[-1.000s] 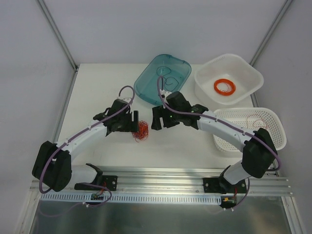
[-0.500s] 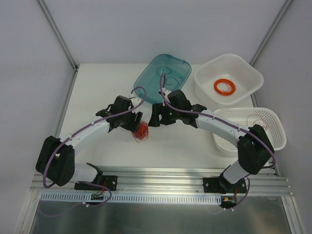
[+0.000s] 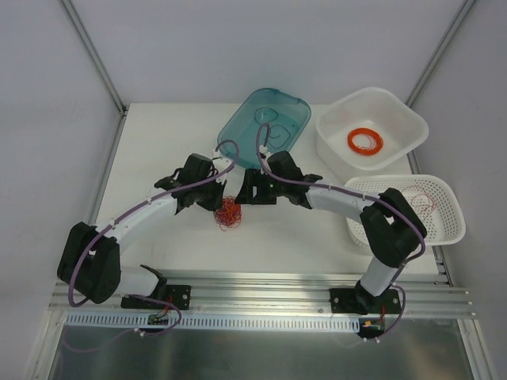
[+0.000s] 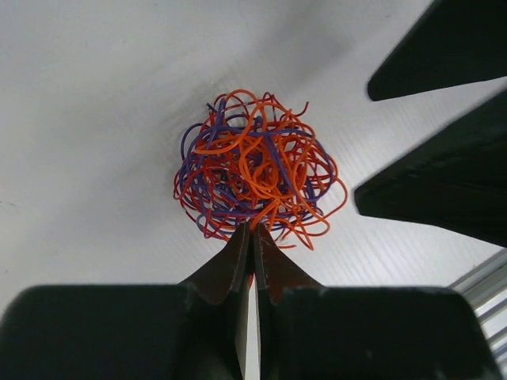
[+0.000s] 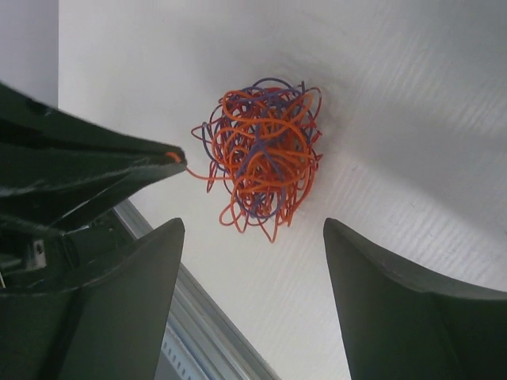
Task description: Untangle the cables
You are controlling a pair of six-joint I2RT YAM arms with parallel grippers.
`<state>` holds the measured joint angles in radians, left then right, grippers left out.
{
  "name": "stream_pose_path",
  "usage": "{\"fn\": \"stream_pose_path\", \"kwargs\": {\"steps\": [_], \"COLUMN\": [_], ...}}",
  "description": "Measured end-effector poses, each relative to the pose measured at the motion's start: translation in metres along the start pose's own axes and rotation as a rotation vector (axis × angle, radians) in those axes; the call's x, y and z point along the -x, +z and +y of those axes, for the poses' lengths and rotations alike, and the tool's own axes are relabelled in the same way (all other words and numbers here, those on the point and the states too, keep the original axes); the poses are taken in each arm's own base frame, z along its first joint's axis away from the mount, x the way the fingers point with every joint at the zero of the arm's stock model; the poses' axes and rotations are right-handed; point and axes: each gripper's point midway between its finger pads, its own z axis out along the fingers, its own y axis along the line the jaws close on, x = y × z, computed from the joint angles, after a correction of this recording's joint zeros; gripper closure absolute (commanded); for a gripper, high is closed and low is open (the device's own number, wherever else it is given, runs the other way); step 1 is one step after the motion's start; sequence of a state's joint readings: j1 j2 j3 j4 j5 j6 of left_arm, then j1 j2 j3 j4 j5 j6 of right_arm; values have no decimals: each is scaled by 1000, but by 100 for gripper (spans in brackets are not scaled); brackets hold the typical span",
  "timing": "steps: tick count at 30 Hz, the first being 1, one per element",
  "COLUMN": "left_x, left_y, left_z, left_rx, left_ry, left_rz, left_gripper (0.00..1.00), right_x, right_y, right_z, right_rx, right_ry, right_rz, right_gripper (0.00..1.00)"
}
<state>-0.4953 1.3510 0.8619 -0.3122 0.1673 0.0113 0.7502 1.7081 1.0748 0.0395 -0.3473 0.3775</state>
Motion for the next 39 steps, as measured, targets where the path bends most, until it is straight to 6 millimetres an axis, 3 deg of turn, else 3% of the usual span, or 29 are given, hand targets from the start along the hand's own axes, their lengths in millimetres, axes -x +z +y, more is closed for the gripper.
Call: {"fn": "stream_pose_path", "kwargs": {"steps": [13, 18, 22, 26, 29, 34, 39], "left_x": [46, 69, 102, 131, 127, 121, 127], "left_y": [-64, -96, -140, -191, -212, -242, -278], "left_z": [-32, -41, -42, -16, 16, 65, 88], "left_rx": [-109, -127, -99, 42, 182, 408, 566], "left_ry": [-71, -89, -91, -129, -202, -310, -350], "left_rz": [-236, -322, -437, -552, -537, -520, -573], "left_gripper": [100, 100, 100, 100, 100, 100, 100], "right_x": [-14, -23, -25, -28, -8, 29, 34], "right_y": [55, 70, 68, 45, 17, -34, -65], "right_z": [-11, -14, -27, -53, -59, -44, -53], "right_rx": [17, 27, 11, -38, -48, -43, -104], "right_ry": [98, 121, 142, 175, 172, 85, 53], "right_rz": [54, 85, 75, 56, -13, -147, -178], "right_gripper": [34, 59, 73, 88, 87, 85, 83]}}
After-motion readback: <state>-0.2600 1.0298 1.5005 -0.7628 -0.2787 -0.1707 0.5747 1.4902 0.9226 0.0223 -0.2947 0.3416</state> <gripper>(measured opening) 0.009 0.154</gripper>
